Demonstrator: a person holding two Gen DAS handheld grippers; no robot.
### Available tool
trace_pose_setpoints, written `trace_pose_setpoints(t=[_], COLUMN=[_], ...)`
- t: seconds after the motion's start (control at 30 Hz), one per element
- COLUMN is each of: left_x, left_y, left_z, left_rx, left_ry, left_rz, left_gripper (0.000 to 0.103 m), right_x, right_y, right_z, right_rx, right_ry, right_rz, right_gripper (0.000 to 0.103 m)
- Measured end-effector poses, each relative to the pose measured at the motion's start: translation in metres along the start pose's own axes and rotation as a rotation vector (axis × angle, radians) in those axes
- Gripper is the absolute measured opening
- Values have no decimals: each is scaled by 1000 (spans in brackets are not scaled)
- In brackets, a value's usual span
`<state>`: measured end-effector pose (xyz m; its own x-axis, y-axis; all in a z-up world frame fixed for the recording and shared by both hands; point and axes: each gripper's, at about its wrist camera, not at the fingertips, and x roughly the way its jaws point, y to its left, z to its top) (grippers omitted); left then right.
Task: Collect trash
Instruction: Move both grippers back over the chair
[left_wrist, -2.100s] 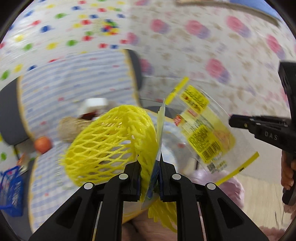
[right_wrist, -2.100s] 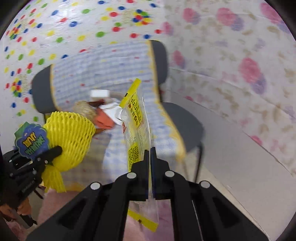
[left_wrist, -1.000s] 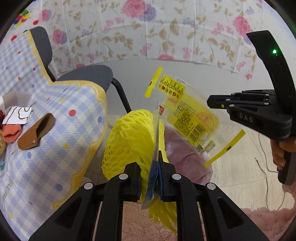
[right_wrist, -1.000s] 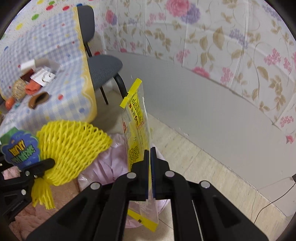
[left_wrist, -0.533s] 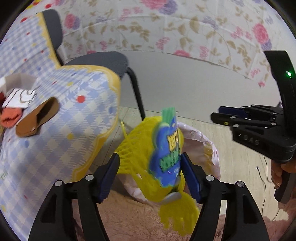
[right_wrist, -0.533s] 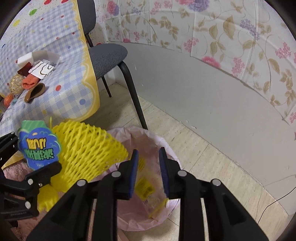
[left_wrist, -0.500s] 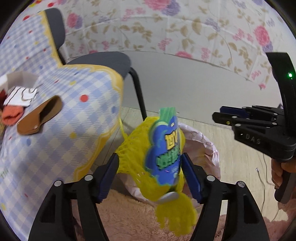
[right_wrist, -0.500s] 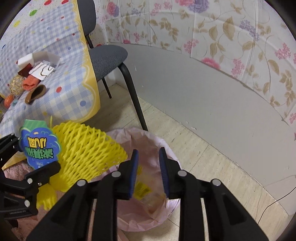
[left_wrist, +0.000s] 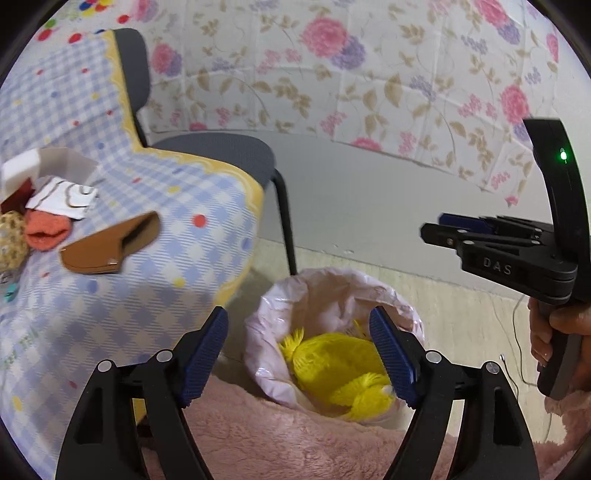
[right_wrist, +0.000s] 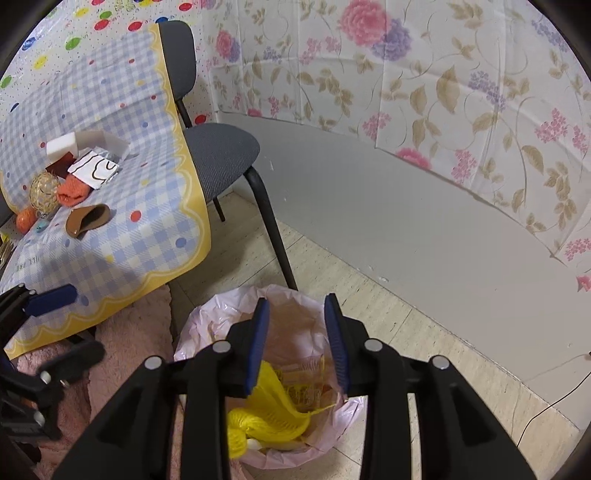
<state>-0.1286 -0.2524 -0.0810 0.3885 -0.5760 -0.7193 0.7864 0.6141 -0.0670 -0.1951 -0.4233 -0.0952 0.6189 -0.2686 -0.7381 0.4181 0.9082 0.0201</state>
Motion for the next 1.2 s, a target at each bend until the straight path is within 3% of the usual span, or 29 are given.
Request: trace_pose_setpoints(t=[0.2,0.6,0.67,0.73,1.0,1.2], left_x=[-23,-74,-81,-85,-90,-82], left_y=[32,122,137,150,183,192], left_z=[-8,-25,-28,-29,-33,-36], left_rx=[-92,-320,-344,-362,-432,-442], left_ry=[-29,-115,-121,-124,-122,-98], left_rz=[74,297,343,378,431,434], left_gripper=[79,79,79,79,79,79], right_x=[-2,6,9,14,54,83], right_y=[13,106,124,143,208,236], right_z=[8,50,56,62,90,100], right_rx=[-15,-170,-212,-268,-448,-620], right_ry=[-43,-79,-82,-84,-15,44], right_rz=[57,360,392,430,583,594], right_gripper=[32,32,37,50,75,76])
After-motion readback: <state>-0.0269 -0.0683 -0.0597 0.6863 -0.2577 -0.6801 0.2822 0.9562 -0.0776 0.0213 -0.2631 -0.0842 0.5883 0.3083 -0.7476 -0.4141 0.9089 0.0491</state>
